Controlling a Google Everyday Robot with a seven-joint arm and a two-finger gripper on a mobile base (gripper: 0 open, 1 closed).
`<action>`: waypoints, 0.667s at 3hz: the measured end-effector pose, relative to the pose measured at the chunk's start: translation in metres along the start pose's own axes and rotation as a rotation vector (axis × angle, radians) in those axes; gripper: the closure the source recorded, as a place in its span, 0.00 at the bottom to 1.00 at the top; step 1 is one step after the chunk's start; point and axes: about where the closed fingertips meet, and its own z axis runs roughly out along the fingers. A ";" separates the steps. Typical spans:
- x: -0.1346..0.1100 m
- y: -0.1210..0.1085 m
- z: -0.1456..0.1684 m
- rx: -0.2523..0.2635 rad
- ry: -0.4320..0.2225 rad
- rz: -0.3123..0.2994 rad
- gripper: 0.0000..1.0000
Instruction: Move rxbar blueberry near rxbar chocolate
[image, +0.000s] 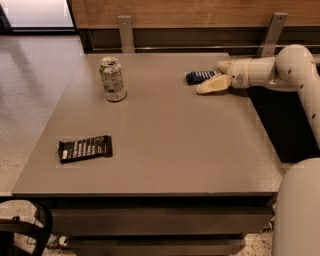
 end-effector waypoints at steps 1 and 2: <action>0.013 -0.003 0.007 0.013 0.003 0.018 0.14; 0.008 -0.003 0.005 0.013 0.003 0.018 0.47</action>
Offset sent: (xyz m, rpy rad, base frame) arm 0.0031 0.0001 -0.0152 0.0034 0.0119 -0.0186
